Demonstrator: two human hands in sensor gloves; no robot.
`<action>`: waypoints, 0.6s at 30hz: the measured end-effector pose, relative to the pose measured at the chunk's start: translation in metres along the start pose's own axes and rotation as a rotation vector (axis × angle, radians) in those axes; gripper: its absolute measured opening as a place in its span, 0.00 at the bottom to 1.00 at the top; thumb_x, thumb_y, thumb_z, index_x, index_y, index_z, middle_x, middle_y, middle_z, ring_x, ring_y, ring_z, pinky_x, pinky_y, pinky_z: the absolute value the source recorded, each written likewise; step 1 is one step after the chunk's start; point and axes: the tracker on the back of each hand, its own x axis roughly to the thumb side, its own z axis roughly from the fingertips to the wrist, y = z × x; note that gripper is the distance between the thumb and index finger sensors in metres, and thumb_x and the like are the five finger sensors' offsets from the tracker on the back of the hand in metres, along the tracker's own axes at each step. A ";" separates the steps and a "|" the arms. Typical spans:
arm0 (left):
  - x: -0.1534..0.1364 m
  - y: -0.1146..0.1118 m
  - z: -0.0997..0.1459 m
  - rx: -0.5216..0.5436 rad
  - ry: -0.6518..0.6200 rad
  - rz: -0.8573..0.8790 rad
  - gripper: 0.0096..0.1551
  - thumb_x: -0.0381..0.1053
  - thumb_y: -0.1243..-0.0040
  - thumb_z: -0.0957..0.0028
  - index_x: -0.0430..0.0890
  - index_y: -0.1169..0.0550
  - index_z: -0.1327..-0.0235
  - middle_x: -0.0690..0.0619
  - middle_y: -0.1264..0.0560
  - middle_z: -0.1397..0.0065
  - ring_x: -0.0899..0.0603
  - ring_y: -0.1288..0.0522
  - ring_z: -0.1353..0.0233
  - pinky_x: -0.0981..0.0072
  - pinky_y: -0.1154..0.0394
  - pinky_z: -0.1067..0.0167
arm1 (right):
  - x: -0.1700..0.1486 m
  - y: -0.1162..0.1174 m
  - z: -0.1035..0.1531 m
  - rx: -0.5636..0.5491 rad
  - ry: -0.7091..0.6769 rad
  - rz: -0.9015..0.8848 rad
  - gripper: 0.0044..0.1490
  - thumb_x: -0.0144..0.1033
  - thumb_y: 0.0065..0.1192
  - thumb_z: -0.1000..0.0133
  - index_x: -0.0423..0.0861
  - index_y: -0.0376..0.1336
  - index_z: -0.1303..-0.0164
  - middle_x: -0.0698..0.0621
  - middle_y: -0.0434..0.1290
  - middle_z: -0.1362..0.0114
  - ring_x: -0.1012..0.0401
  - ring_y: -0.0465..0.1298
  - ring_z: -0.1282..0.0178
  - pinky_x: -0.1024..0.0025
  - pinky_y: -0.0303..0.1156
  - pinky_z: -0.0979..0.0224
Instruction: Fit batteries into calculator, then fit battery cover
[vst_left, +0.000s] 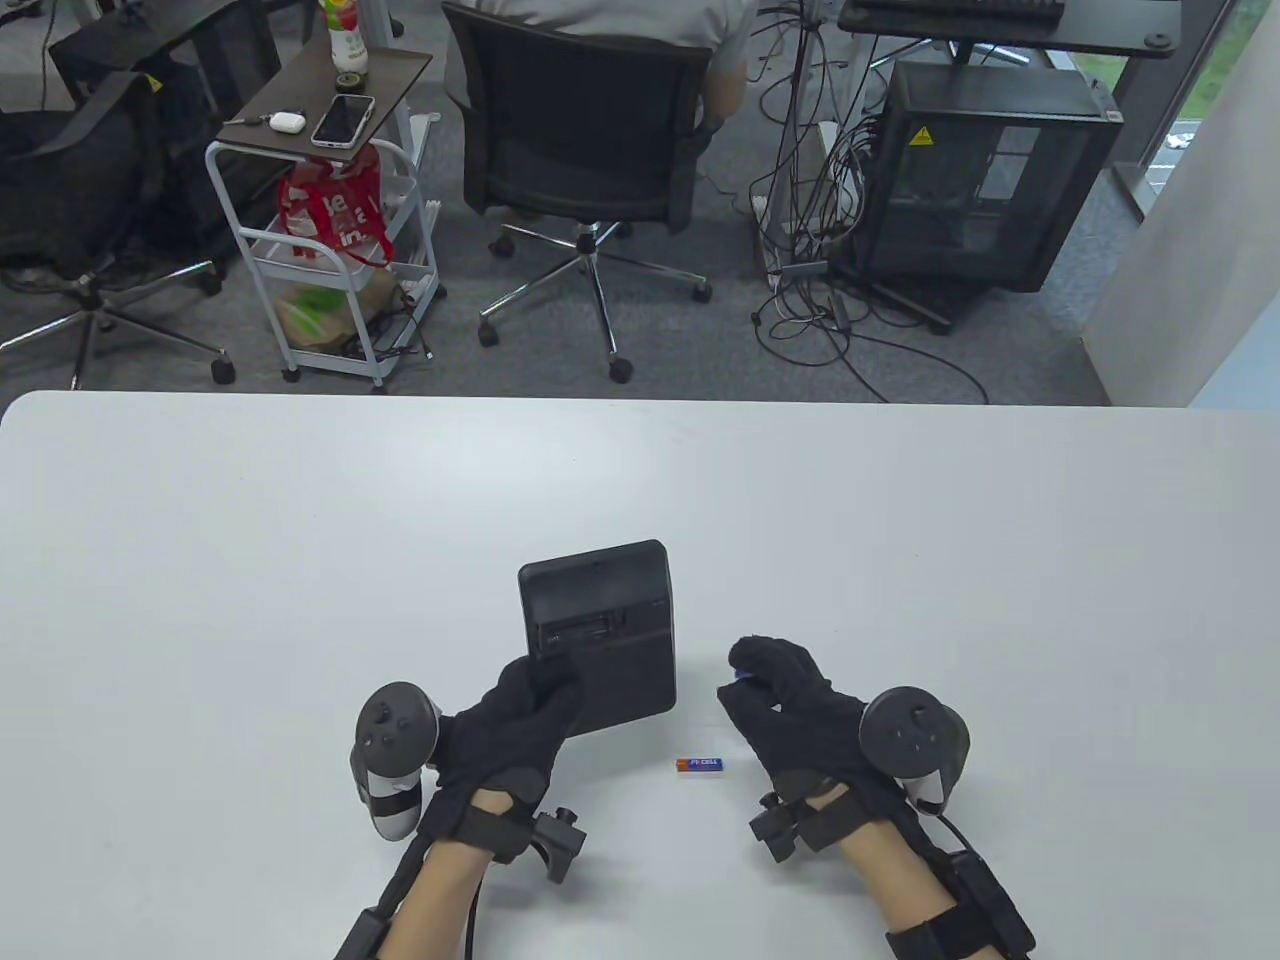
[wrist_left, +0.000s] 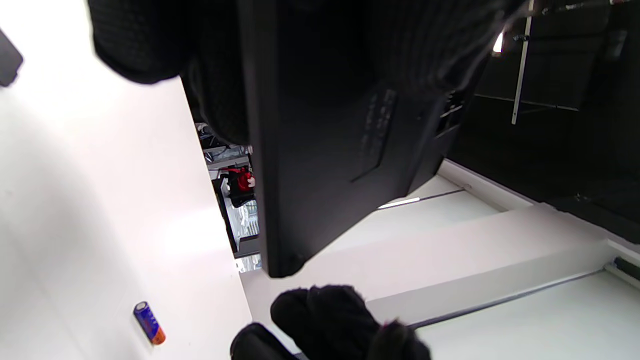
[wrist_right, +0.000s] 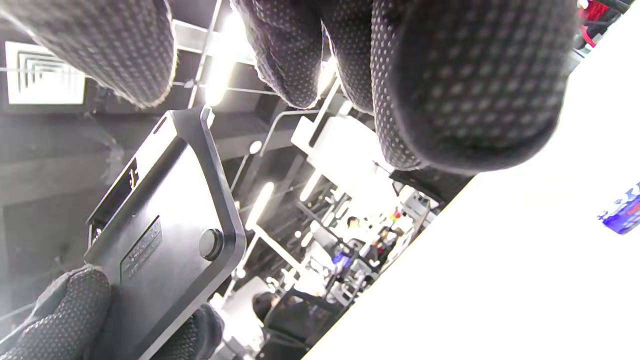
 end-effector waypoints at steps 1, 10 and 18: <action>0.000 0.001 0.000 0.009 0.003 0.000 0.33 0.60 0.33 0.52 0.46 0.29 0.38 0.51 0.20 0.39 0.42 0.15 0.39 0.47 0.20 0.42 | 0.000 0.000 0.000 0.009 0.000 0.009 0.41 0.60 0.70 0.49 0.44 0.65 0.34 0.36 0.66 0.30 0.39 0.80 0.47 0.62 0.86 0.67; 0.002 0.009 0.004 0.124 0.051 -0.099 0.33 0.59 0.34 0.52 0.42 0.28 0.40 0.48 0.20 0.41 0.42 0.13 0.47 0.49 0.19 0.47 | -0.003 0.012 -0.002 0.145 0.001 0.224 0.41 0.50 0.76 0.51 0.41 0.64 0.33 0.35 0.63 0.29 0.43 0.78 0.43 0.67 0.85 0.66; 0.000 0.014 0.003 0.151 0.063 -0.127 0.33 0.59 0.33 0.53 0.41 0.27 0.41 0.46 0.19 0.42 0.42 0.13 0.48 0.48 0.19 0.47 | 0.000 0.033 -0.001 0.344 -0.036 0.461 0.36 0.43 0.78 0.52 0.39 0.68 0.38 0.36 0.67 0.33 0.45 0.80 0.48 0.67 0.83 0.68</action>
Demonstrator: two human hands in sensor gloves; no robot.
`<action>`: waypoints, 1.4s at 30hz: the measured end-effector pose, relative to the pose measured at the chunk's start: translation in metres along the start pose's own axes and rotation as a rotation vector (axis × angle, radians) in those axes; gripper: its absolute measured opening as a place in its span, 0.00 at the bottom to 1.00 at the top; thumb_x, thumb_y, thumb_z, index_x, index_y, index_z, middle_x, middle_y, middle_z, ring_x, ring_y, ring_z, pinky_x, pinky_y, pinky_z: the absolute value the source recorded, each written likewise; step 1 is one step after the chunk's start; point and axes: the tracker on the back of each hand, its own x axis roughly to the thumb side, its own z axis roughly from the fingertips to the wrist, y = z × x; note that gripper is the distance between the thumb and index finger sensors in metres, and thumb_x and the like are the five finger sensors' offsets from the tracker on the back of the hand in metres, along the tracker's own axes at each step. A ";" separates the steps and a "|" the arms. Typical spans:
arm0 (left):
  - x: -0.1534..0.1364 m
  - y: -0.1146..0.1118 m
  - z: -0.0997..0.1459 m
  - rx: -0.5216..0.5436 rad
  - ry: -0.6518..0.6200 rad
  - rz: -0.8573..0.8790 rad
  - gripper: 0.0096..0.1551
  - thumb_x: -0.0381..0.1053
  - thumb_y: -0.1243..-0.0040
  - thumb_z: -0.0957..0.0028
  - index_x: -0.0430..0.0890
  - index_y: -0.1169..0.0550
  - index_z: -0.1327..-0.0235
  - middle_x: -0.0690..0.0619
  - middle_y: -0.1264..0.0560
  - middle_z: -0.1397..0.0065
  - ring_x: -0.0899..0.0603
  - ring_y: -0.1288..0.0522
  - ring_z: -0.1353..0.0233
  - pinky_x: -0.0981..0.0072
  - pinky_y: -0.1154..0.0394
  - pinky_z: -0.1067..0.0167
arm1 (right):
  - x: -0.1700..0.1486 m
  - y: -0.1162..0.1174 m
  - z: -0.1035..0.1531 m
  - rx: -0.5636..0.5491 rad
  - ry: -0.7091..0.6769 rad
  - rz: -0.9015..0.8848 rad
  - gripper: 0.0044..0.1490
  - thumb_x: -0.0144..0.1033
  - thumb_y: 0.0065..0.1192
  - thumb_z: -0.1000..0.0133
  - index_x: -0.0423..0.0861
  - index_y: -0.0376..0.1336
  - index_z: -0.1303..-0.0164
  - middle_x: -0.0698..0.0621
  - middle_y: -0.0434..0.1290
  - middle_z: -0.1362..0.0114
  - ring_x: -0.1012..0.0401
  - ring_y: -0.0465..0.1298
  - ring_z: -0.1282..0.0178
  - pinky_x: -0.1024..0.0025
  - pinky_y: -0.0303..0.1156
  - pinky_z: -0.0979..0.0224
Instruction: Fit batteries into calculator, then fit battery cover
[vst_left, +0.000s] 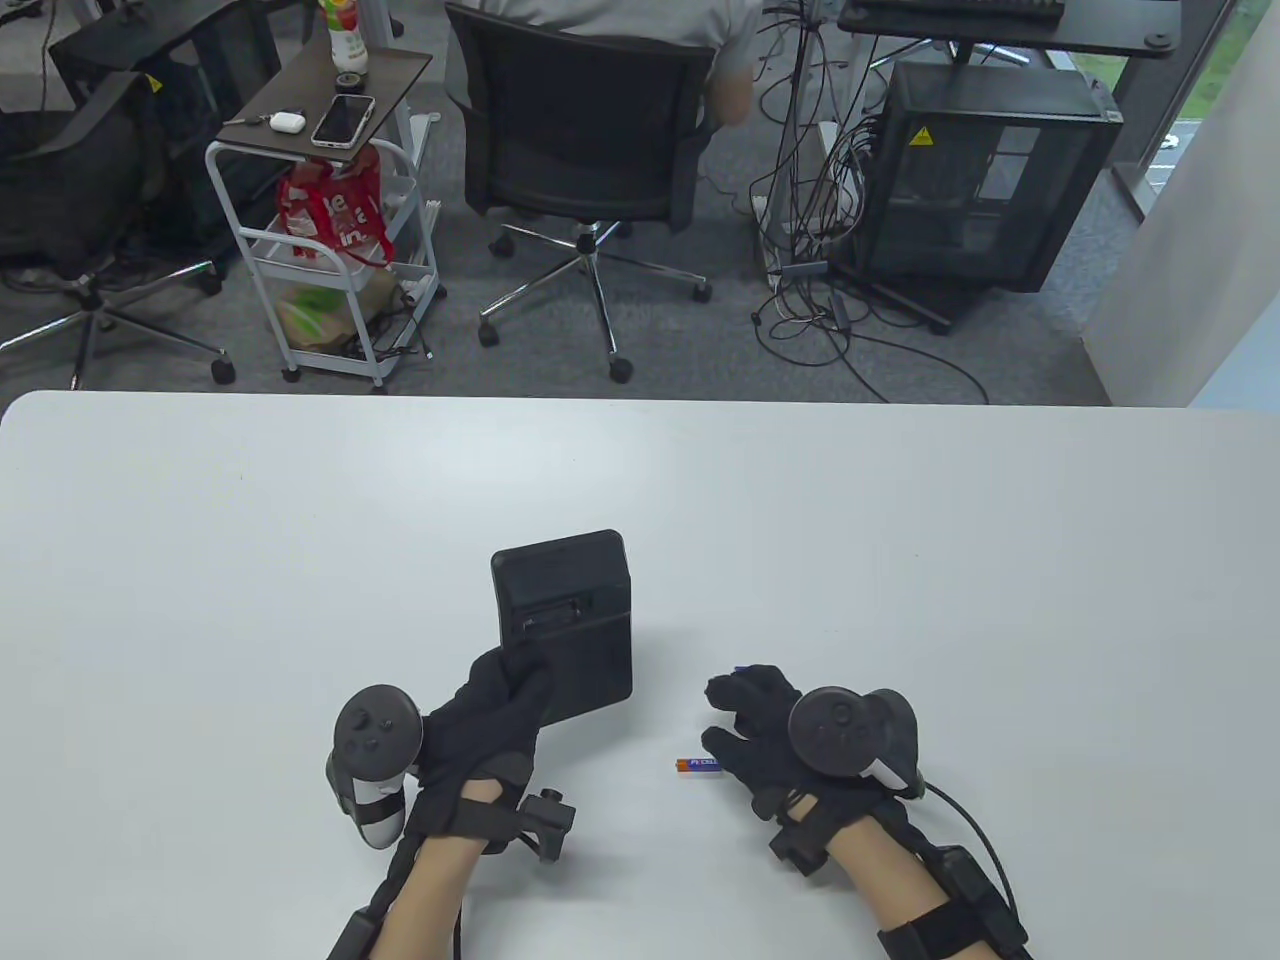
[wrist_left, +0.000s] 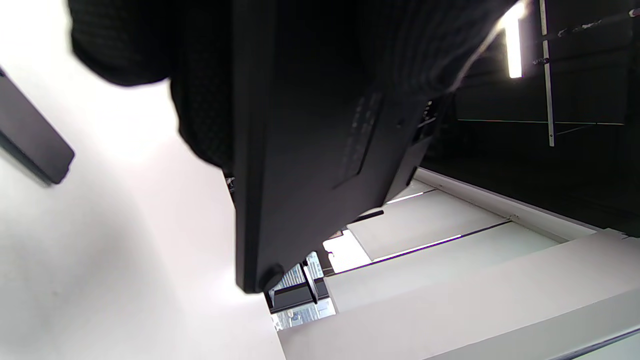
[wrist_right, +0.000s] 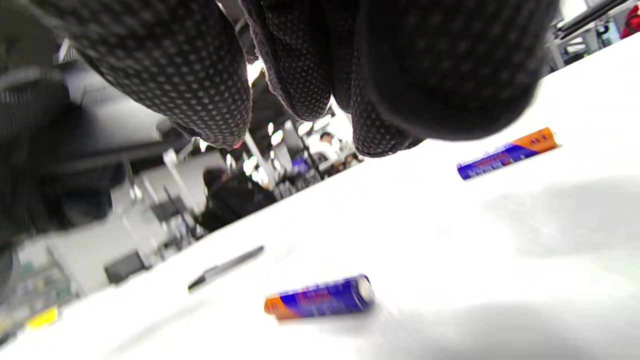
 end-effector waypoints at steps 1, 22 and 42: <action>0.000 0.000 0.000 0.001 0.000 -0.001 0.33 0.59 0.33 0.53 0.42 0.27 0.41 0.46 0.19 0.42 0.42 0.13 0.48 0.48 0.19 0.47 | 0.002 0.003 0.000 0.027 -0.013 0.042 0.36 0.43 0.78 0.52 0.39 0.68 0.38 0.36 0.68 0.33 0.45 0.80 0.48 0.67 0.83 0.68; 0.000 -0.001 0.001 0.009 0.021 -0.038 0.34 0.58 0.32 0.53 0.40 0.27 0.41 0.45 0.19 0.43 0.41 0.12 0.49 0.47 0.19 0.47 | 0.043 0.044 -0.007 0.174 -0.141 0.501 0.28 0.37 0.79 0.52 0.40 0.72 0.43 0.38 0.72 0.36 0.46 0.82 0.52 0.66 0.83 0.67; -0.002 -0.008 0.000 -0.012 0.023 -0.055 0.34 0.58 0.32 0.53 0.40 0.26 0.42 0.45 0.19 0.43 0.41 0.12 0.49 0.47 0.19 0.47 | 0.039 -0.021 0.010 -0.153 -0.150 0.234 0.41 0.37 0.81 0.55 0.38 0.65 0.34 0.41 0.79 0.48 0.51 0.87 0.65 0.67 0.85 0.70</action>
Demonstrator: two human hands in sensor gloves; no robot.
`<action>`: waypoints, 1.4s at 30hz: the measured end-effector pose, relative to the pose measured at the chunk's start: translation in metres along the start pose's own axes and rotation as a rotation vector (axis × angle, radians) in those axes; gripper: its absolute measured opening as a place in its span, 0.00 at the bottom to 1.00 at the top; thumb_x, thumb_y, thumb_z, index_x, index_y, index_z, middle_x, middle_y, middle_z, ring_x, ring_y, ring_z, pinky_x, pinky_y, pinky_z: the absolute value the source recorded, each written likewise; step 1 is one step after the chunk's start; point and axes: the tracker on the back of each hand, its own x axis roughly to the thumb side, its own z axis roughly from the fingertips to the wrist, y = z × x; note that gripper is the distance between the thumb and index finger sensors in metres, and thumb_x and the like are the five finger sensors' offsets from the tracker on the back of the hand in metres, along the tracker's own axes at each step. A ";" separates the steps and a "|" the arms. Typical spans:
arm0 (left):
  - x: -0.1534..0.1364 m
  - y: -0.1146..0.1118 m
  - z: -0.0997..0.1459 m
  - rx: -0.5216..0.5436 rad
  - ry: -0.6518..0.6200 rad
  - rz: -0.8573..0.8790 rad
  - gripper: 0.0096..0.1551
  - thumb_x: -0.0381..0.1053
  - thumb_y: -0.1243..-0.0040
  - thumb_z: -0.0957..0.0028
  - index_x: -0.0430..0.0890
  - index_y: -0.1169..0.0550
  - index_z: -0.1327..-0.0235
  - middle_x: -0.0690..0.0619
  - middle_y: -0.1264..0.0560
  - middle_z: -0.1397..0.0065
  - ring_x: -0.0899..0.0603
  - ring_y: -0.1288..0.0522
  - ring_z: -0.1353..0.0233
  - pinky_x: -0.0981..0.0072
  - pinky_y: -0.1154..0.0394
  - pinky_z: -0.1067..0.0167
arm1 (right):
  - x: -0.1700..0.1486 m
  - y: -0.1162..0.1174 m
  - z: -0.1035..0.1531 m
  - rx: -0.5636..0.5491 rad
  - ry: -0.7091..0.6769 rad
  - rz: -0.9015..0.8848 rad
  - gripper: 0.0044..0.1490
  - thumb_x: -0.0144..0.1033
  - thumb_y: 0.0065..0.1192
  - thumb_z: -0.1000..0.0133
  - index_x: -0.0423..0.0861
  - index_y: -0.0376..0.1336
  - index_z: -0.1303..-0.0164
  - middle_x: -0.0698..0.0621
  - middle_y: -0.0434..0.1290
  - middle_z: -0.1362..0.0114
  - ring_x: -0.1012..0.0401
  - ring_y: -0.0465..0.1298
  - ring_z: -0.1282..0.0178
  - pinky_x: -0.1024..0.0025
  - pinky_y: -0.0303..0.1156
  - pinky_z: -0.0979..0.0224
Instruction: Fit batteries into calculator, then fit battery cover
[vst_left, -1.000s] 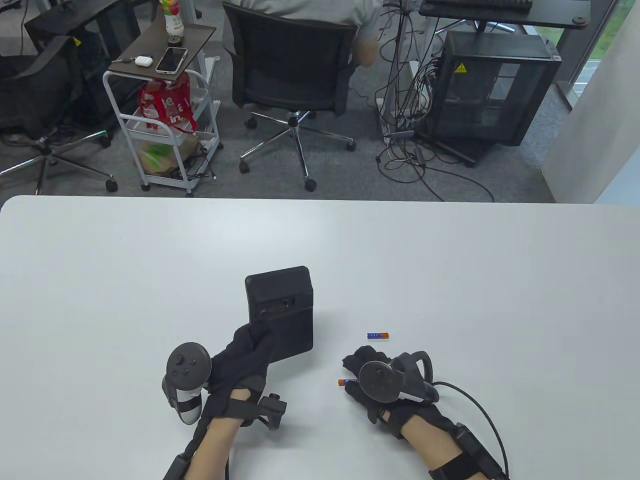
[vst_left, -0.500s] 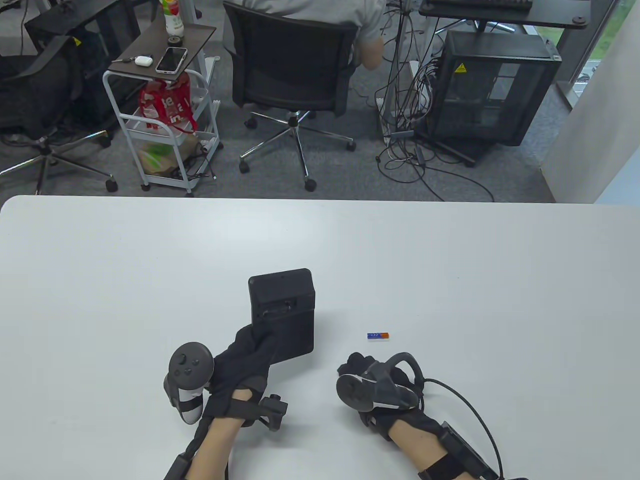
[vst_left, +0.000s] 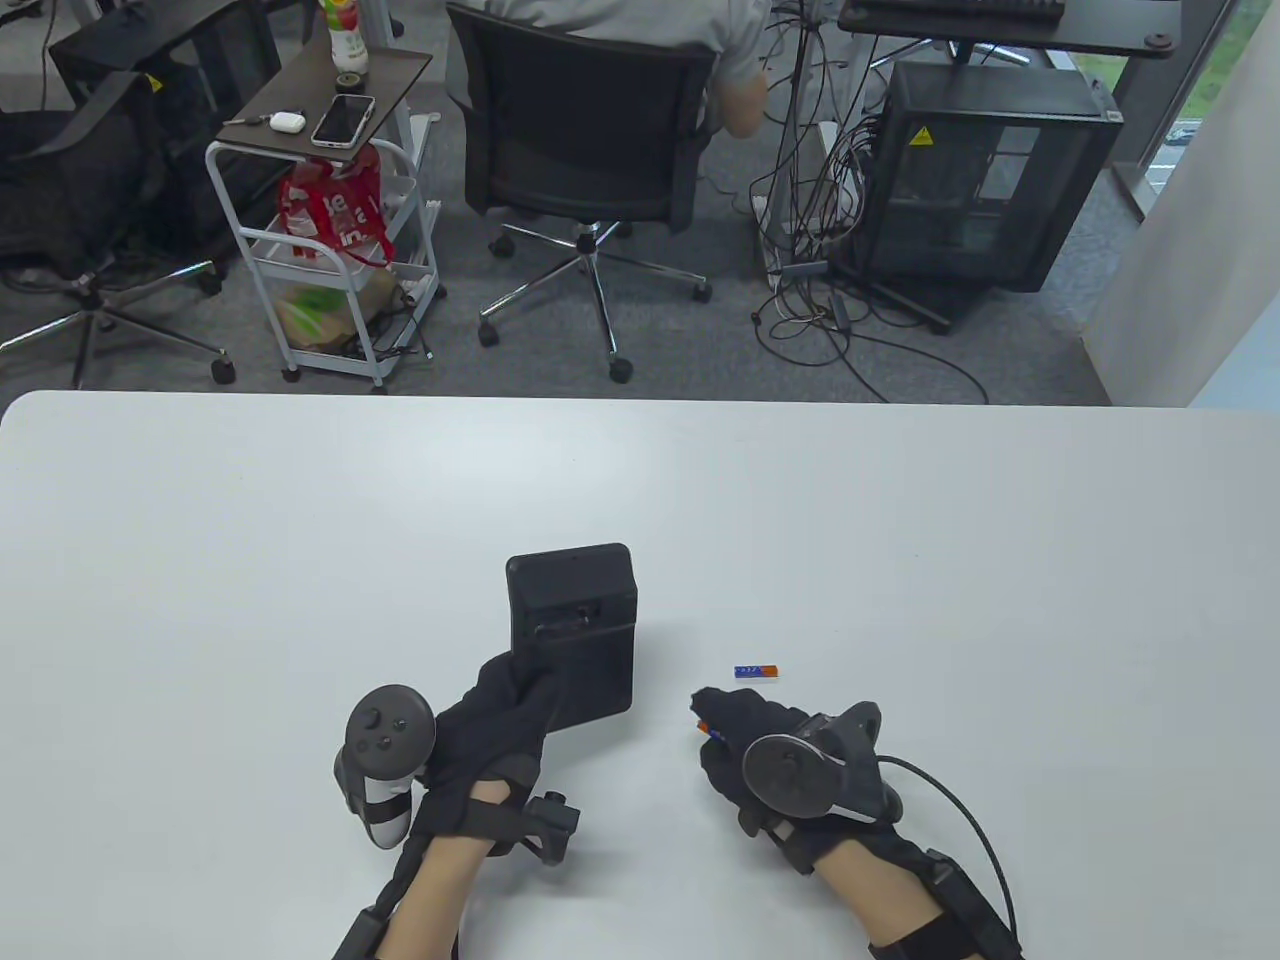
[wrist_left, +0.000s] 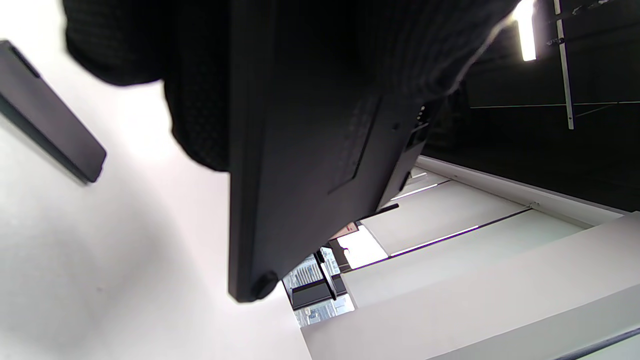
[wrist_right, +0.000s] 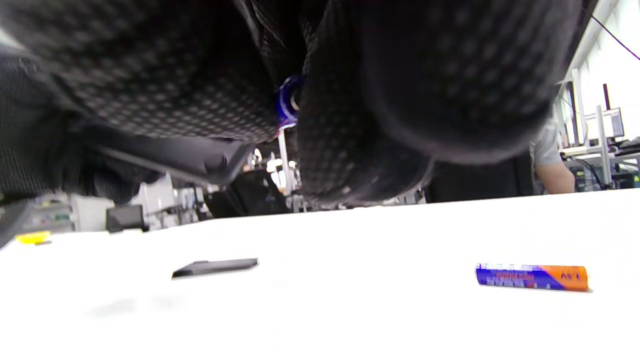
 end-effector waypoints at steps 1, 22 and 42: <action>0.000 -0.001 0.000 -0.001 -0.001 -0.001 0.33 0.58 0.32 0.53 0.40 0.26 0.42 0.45 0.19 0.43 0.41 0.12 0.50 0.47 0.19 0.47 | -0.003 -0.004 0.002 -0.009 0.015 -0.007 0.42 0.36 0.79 0.53 0.39 0.62 0.31 0.41 0.77 0.47 0.51 0.86 0.64 0.67 0.85 0.68; 0.019 -0.031 0.009 -0.127 -0.090 -0.178 0.34 0.58 0.31 0.54 0.39 0.25 0.43 0.44 0.18 0.46 0.41 0.12 0.52 0.47 0.19 0.49 | -0.017 -0.044 0.017 -0.372 0.058 -0.203 0.31 0.35 0.83 0.56 0.48 0.70 0.42 0.47 0.82 0.46 0.48 0.88 0.58 0.60 0.86 0.61; 0.036 -0.064 0.021 -0.255 -0.165 -0.305 0.34 0.58 0.30 0.54 0.37 0.24 0.44 0.43 0.16 0.48 0.41 0.11 0.56 0.48 0.17 0.52 | 0.005 -0.046 0.018 -0.462 0.002 -0.328 0.28 0.33 0.86 0.58 0.49 0.72 0.48 0.44 0.80 0.46 0.49 0.87 0.59 0.62 0.86 0.59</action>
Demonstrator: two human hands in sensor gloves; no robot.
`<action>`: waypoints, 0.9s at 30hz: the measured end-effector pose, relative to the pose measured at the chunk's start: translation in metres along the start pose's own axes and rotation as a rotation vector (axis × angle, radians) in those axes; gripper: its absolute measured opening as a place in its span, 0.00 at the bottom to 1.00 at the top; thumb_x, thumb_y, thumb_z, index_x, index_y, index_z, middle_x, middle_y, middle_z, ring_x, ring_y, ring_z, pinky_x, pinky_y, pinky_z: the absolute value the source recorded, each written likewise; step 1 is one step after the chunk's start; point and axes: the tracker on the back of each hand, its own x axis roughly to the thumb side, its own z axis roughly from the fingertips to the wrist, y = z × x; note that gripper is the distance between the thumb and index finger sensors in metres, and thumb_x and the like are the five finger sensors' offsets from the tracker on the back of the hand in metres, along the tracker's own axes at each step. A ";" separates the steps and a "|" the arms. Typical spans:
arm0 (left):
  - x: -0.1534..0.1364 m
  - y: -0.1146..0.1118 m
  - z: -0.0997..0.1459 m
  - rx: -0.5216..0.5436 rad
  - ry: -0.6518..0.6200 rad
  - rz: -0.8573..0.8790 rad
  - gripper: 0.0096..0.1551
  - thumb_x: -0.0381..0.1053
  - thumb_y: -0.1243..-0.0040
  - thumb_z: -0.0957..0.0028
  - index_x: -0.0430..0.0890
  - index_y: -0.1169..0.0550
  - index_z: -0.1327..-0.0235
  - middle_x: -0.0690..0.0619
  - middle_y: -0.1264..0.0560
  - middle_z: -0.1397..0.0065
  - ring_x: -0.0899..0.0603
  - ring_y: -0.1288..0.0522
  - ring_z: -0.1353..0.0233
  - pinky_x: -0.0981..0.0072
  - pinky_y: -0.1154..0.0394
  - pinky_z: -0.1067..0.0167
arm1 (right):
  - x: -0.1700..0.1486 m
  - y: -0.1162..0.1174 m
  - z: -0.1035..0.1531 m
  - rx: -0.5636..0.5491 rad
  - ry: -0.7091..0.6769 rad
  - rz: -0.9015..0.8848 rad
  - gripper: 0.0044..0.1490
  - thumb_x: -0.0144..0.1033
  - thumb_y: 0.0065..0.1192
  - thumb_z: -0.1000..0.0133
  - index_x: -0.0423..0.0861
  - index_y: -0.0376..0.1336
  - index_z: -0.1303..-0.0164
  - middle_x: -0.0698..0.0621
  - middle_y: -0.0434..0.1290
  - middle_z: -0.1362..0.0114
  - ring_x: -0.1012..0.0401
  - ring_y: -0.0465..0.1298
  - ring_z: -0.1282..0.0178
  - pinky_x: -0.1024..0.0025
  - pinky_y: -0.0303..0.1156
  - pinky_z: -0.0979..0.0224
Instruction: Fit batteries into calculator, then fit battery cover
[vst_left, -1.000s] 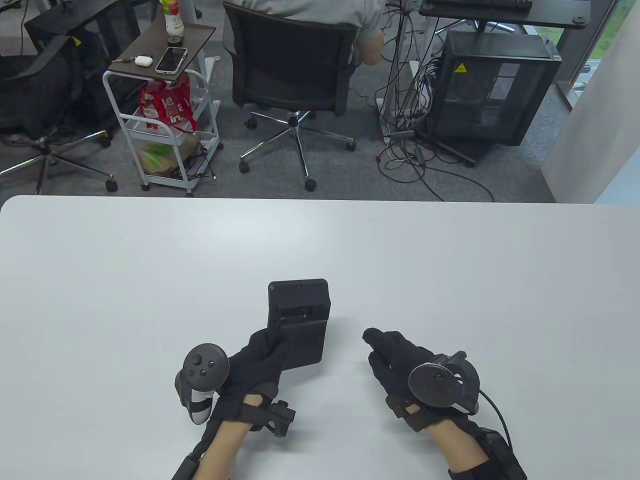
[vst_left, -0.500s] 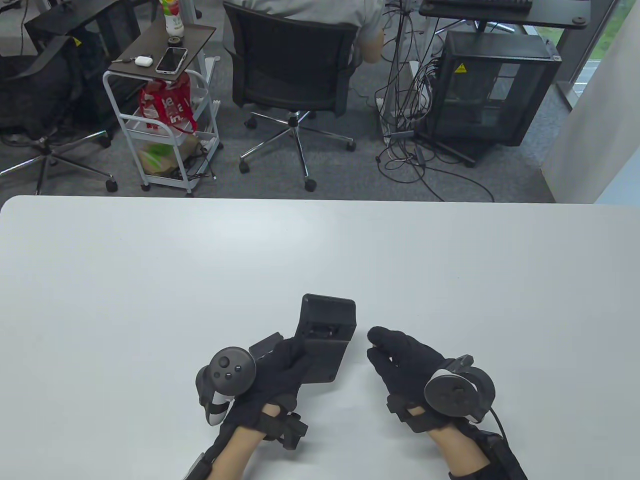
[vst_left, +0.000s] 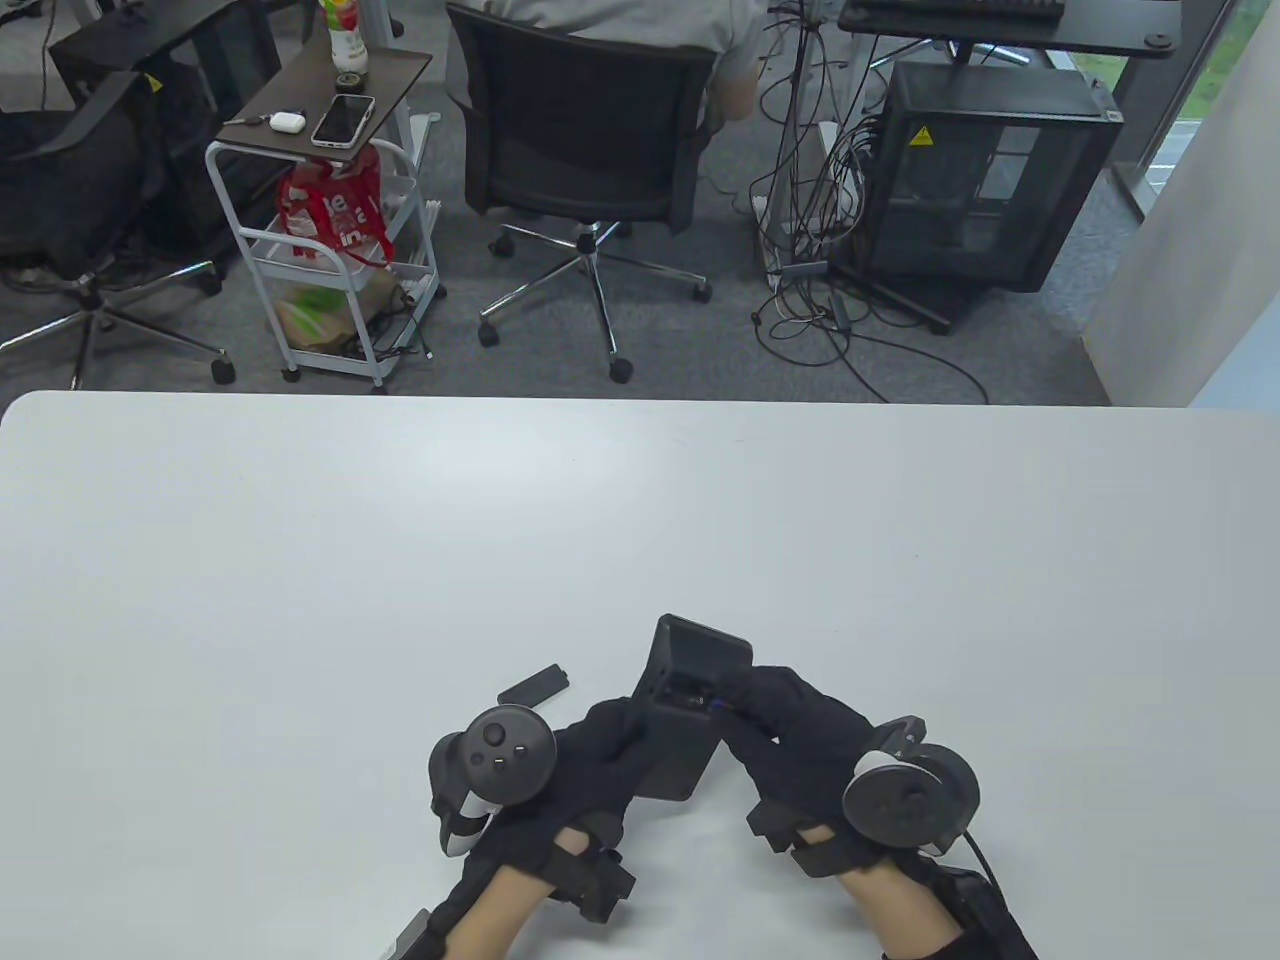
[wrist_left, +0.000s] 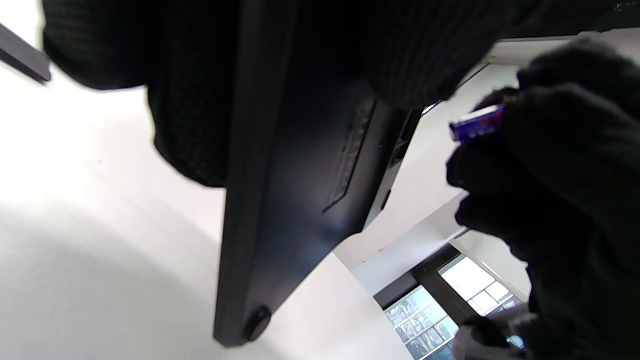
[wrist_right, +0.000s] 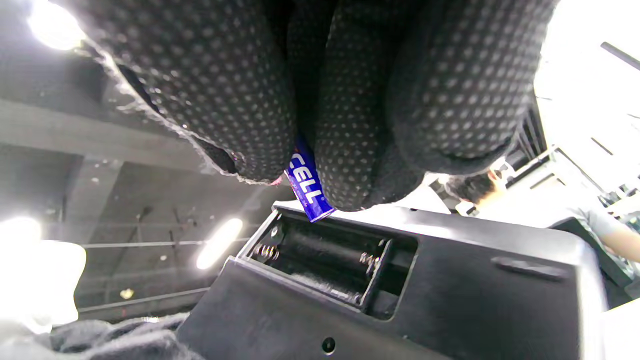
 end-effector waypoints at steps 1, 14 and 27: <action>0.001 -0.001 0.000 -0.004 -0.003 -0.003 0.34 0.58 0.30 0.54 0.37 0.24 0.44 0.43 0.16 0.49 0.41 0.11 0.56 0.48 0.17 0.52 | 0.002 0.001 0.000 -0.001 -0.007 0.008 0.28 0.33 0.86 0.58 0.50 0.73 0.48 0.44 0.80 0.46 0.49 0.87 0.59 0.62 0.86 0.59; 0.015 -0.011 0.005 -0.048 -0.029 -0.025 0.35 0.58 0.30 0.54 0.34 0.24 0.46 0.42 0.16 0.50 0.42 0.10 0.58 0.49 0.17 0.54 | 0.009 0.012 0.005 -0.003 -0.112 0.200 0.29 0.33 0.86 0.59 0.48 0.73 0.47 0.43 0.78 0.44 0.50 0.86 0.57 0.60 0.85 0.57; 0.017 -0.012 0.007 -0.019 -0.058 -0.048 0.35 0.58 0.30 0.55 0.33 0.23 0.47 0.42 0.16 0.52 0.42 0.10 0.60 0.50 0.16 0.55 | 0.012 0.016 0.007 -0.030 -0.181 0.274 0.27 0.34 0.85 0.57 0.50 0.71 0.48 0.44 0.79 0.46 0.51 0.87 0.60 0.61 0.85 0.58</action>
